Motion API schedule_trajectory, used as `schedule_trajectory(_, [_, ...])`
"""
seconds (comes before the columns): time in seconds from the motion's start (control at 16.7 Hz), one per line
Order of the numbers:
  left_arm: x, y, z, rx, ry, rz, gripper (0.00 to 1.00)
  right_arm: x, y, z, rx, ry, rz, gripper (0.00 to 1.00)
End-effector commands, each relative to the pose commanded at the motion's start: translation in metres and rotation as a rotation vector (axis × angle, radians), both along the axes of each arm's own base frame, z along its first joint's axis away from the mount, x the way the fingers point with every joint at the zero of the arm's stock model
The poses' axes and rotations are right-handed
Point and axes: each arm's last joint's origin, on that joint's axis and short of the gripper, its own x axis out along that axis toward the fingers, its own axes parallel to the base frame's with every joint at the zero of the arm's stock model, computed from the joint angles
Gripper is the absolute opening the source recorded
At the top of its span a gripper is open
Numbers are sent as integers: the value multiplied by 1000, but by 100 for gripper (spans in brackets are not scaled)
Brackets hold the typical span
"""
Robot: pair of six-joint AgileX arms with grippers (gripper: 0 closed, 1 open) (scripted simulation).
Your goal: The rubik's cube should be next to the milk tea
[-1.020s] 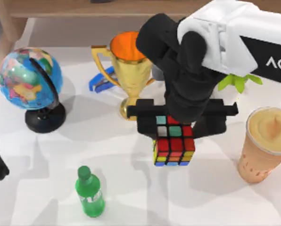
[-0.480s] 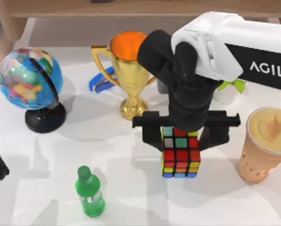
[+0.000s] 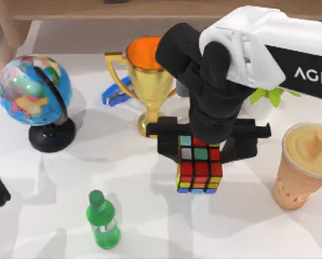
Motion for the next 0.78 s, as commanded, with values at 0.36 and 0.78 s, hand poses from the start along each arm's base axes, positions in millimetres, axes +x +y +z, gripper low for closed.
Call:
schedule_trajectory(0.36, [0,0,0,0,0,0,100,-1,0,-3,7,3,1,0])
schedule_trajectory(0.78, [0,0,0,0,0,0,100,1,-4,-27,-40,51,-6,0])
